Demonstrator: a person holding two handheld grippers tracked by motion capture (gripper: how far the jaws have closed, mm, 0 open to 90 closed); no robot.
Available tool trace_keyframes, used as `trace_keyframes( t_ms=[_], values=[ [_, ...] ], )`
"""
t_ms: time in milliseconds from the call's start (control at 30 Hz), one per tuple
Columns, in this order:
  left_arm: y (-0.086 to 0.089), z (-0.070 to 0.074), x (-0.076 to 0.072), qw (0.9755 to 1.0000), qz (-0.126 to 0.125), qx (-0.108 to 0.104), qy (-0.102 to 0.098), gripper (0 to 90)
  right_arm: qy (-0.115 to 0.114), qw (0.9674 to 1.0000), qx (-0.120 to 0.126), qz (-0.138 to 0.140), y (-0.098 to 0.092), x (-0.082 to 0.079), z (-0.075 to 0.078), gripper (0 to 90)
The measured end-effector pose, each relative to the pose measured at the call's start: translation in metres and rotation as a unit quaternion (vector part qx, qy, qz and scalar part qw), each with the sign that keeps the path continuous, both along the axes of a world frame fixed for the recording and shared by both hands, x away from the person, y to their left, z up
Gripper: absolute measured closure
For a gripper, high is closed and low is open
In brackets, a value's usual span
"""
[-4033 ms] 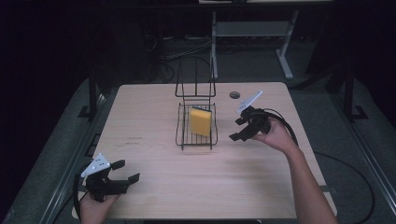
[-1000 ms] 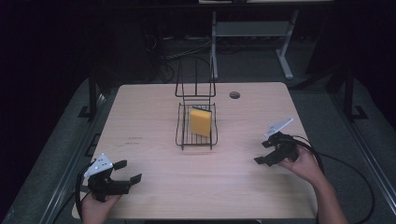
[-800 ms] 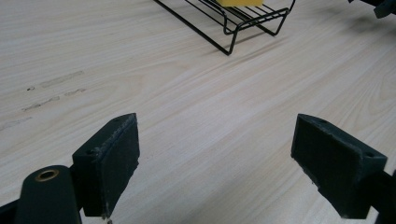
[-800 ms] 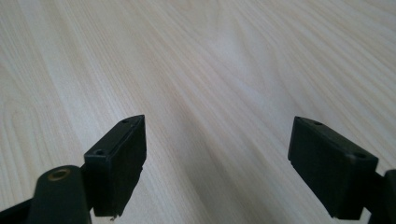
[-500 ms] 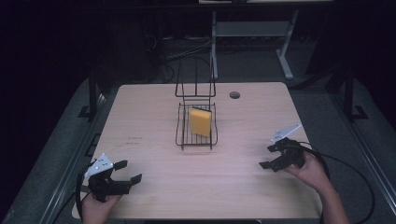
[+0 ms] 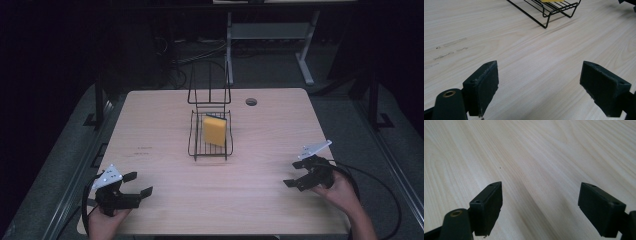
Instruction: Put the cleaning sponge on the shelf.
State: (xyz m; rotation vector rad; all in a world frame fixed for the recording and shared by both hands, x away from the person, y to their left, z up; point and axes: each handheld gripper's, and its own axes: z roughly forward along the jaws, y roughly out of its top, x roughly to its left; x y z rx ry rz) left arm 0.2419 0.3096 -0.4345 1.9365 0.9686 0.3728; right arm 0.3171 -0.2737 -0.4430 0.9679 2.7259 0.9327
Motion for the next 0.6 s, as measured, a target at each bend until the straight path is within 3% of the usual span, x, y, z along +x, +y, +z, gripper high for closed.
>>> trace_keyframes(
  t_ms=[600],
  values=[
    [0.0, 0.0, 0.0, 1.0, 0.0, 0.001, 0.001, 14.7, -0.006, 0.9999, 0.008, -0.011, -0.007, -0.024, -0.007, 19.4]
  ],
)
